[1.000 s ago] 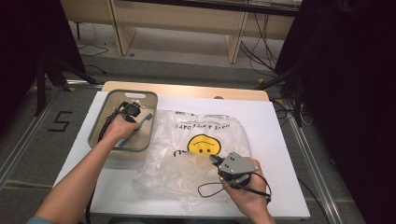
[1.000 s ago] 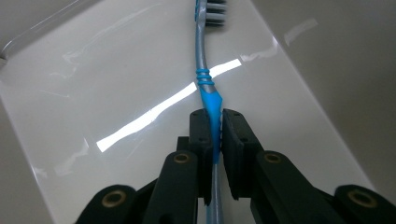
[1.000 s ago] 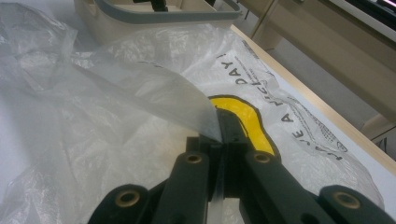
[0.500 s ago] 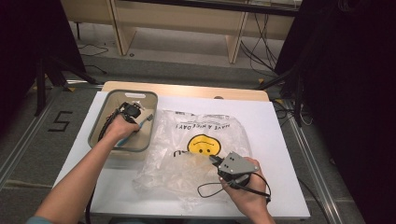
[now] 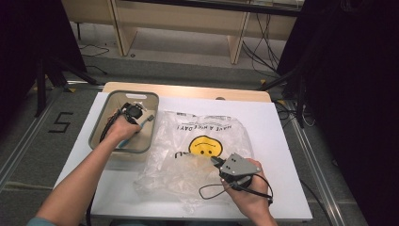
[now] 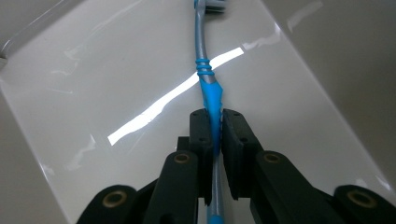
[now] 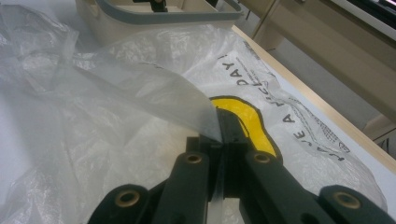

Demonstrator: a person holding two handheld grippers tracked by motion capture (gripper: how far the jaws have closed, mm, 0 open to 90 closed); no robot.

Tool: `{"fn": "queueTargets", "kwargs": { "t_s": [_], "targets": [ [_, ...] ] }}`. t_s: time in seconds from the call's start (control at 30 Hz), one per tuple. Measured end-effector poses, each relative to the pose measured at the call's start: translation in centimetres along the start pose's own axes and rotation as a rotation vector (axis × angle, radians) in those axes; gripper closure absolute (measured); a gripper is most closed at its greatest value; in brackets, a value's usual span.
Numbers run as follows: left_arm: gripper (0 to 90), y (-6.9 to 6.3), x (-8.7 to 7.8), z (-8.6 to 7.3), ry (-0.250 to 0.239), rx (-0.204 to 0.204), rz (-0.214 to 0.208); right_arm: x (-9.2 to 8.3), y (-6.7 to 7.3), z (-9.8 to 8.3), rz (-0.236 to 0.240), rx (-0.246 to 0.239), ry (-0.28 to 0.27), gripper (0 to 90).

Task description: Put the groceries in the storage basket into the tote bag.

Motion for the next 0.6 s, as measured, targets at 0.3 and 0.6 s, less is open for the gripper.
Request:
{"fn": "queueTargets", "kwargs": {
  "t_s": [0.3, 0.6],
  "targets": [
    [82.6, -0.06, 0.01, 0.04, 0.003, 0.003, 0.009, 0.13, 0.09, -0.03, 0.002, -0.002, 0.003, 90.0],
    [82.8, 0.03, -0.47, 0.26, -0.015, -0.003, 0.015, 0.11, 0.06, -0.07, 0.003, 0.002, 0.004, 90.0]
  ]
}}
Point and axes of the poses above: each handheld gripper's, and its own axes: x roughly forward along the jaws, z roughly out of its top, y roughly to its left, the point moved 6 cm from there along x, roughly forward along the jaws
